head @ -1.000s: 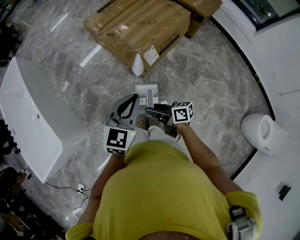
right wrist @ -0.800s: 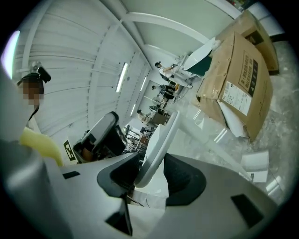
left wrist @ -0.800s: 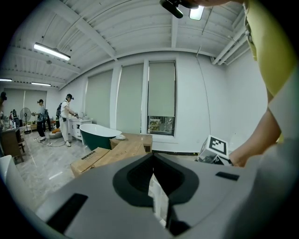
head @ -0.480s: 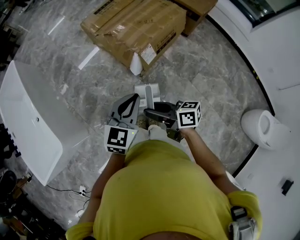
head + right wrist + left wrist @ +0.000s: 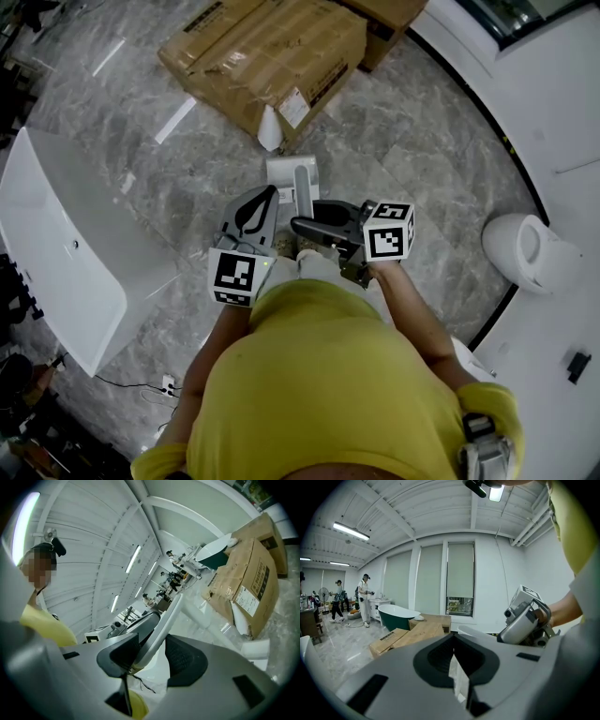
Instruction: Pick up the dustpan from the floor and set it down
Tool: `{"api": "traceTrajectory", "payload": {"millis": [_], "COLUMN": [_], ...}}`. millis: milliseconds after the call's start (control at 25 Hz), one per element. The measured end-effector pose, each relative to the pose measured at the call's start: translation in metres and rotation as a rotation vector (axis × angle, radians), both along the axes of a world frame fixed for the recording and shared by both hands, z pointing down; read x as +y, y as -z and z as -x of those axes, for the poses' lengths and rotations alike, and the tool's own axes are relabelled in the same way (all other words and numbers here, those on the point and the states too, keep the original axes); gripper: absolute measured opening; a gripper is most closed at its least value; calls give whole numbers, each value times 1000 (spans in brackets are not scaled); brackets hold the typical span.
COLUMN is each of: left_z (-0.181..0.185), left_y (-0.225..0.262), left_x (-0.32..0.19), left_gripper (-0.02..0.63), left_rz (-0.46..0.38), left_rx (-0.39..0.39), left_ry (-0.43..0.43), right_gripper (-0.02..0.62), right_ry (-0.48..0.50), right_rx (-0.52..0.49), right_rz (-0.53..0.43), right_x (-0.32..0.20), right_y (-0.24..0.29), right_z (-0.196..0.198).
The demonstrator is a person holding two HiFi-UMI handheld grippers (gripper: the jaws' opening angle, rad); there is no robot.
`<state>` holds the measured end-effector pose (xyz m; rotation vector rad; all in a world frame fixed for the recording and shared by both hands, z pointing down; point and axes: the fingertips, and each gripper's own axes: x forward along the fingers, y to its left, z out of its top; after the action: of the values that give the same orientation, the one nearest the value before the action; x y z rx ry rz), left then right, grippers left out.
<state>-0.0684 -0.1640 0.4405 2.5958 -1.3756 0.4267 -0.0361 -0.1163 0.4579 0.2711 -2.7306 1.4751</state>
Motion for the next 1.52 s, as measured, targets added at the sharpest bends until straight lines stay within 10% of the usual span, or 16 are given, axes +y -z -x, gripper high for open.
{"api": "traceTrajectory", "payload": {"millis": [1520], "left_z": [3], "left_y": [2], "left_x": [-1], "left_gripper": [0], "left_rz": [-1], "left_rx": [3], "left_ry": [21], "right_gripper": [179], "right_ry": [37], "right_rx": [12], "right_rz": [20], "right_x": [0], "right_y": [15], "right_z": [-6]}}
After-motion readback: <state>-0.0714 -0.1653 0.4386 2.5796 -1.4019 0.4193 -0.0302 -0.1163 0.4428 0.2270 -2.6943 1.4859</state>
